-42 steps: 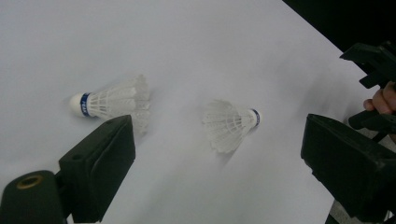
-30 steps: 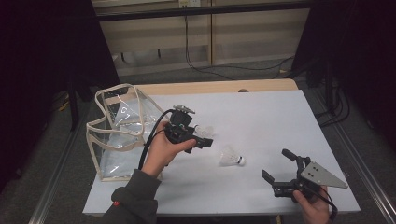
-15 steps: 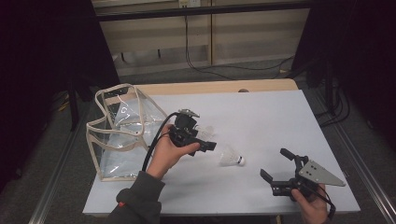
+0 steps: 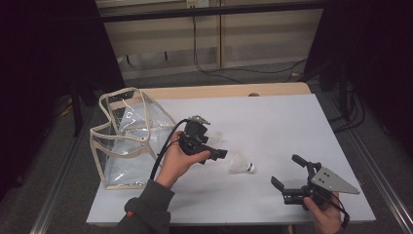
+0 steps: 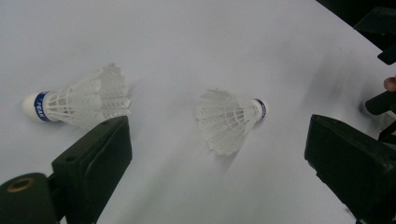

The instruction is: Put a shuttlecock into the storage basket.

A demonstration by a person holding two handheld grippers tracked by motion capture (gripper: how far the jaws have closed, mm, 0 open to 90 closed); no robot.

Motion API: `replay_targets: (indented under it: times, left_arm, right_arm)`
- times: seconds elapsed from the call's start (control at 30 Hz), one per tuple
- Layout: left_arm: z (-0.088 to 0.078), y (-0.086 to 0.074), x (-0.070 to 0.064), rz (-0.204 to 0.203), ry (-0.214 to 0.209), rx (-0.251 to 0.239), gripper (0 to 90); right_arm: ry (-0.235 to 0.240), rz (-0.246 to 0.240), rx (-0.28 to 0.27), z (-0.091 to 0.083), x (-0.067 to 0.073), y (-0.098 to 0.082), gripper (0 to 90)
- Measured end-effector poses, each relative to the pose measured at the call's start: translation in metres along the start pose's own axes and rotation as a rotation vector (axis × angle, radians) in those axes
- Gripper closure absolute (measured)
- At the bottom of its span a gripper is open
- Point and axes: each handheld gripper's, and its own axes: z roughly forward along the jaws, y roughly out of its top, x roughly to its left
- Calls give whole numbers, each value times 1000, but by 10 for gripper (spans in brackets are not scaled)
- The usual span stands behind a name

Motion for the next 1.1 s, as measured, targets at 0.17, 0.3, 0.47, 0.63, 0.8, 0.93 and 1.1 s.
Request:
replay_targets:
  times: [0.17,0.3,0.47,0.63,0.8,0.93,1.1]
  left_arm:
    - [3,0,0,8,-4,8,77]
    - [6,-1,-1,8,-10,5,77]
    - [11,-2,-1,21,-3,12,77]
    - [16,-5,-5,26,-20,-2,77]
    - [24,-7,-7,34,-29,10,77]
    - [30,-9,-7,33,-46,13,77]
    - [35,-10,-11,42,-55,20,77]
  right_arm:
    - [-1,0,-2,0,0,0,3]
    - [-2,-1,-2,-1,0,0,3]
    - [-3,-3,2,-1,0,0,3]
    - [1,-5,-1,0,0,0,3]
    - [4,-3,-4,0,0,1,3]
    - [2,-1,4,0,0,0,4]
    - [-7,0,-5,-3,-1,1,4]
